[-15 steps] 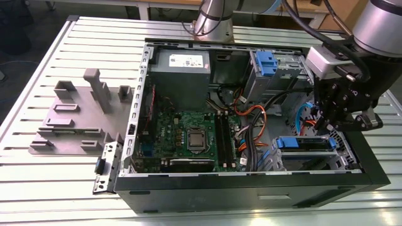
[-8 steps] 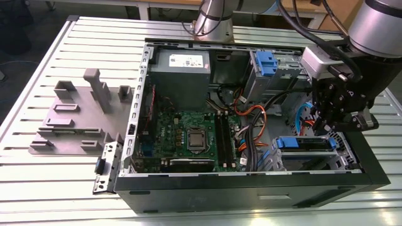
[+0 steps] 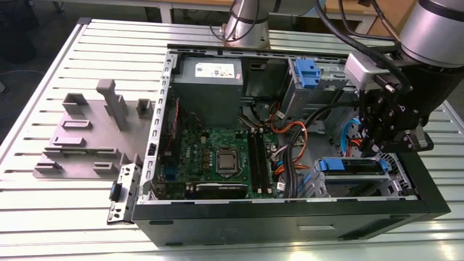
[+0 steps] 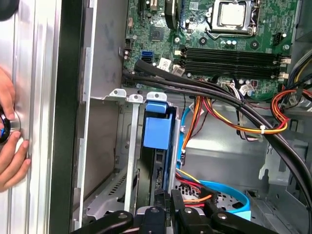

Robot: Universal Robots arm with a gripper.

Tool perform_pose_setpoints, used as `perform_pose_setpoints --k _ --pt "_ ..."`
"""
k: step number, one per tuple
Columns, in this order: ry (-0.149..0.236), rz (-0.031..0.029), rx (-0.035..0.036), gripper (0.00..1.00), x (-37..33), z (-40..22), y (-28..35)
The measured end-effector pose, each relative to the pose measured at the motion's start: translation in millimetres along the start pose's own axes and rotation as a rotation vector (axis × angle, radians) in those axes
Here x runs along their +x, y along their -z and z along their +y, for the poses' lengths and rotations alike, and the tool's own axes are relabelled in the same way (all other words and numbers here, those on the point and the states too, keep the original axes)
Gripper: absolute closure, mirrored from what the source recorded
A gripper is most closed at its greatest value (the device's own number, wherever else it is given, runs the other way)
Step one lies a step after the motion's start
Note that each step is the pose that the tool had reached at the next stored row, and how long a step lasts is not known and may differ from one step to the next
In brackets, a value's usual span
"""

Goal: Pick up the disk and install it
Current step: 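Insert the first disk wire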

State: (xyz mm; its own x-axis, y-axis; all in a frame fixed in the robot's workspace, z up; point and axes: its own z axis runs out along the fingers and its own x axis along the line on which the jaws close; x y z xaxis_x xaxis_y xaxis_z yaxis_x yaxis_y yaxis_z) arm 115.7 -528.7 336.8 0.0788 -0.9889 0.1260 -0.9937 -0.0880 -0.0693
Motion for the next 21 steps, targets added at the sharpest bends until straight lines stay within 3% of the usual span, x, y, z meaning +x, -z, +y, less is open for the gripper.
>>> perform_pose_setpoints --k 21 --pt "0.000 0.0001 0.0006 0.83 5.6 2.1 -1.4"
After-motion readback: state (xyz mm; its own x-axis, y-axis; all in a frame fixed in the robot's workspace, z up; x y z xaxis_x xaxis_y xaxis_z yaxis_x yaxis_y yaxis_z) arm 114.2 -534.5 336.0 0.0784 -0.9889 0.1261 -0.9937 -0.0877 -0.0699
